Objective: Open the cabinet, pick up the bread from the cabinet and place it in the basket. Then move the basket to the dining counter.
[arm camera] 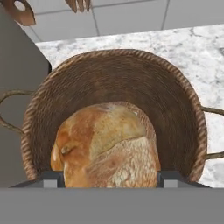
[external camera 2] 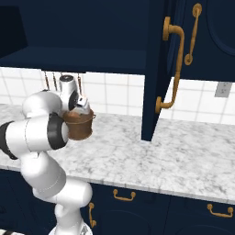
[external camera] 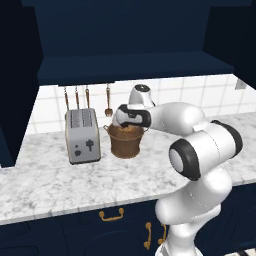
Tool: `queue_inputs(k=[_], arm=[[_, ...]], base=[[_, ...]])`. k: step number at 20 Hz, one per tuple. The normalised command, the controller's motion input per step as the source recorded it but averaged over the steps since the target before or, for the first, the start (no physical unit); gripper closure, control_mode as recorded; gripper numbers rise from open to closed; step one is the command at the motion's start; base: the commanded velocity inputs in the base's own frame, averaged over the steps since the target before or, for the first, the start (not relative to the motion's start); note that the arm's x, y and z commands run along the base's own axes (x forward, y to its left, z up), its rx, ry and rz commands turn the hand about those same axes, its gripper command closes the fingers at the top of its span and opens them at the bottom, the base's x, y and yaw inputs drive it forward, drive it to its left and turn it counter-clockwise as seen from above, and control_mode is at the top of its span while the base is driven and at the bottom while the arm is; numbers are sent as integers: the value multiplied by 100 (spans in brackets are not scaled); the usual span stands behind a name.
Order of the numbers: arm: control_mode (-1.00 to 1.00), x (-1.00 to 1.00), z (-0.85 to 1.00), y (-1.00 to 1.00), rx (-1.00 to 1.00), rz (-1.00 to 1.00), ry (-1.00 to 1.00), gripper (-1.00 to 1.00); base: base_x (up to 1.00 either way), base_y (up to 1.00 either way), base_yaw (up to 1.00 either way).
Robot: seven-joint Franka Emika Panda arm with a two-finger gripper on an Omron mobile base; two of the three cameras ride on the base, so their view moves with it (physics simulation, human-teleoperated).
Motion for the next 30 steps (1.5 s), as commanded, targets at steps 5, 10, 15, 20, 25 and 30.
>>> queue_inputs(k=[5,10,15,20,25,30], arm=[[-100,35,-27,0,-3,-5,17,100],[-100,23,-49,1,-9,-5,15,100],[-100,13,-21,5,-5,-1,6,100],[-100,12,-1,1,0,0,6,100],[-100,0,0,4,0,0,5,-100],[-100,0,0,0,0,0,0,-100]], base=[[0,0,0],[0,0,0],[0,0,0],[0,0,0],[0,0,0],[0,0,0]])
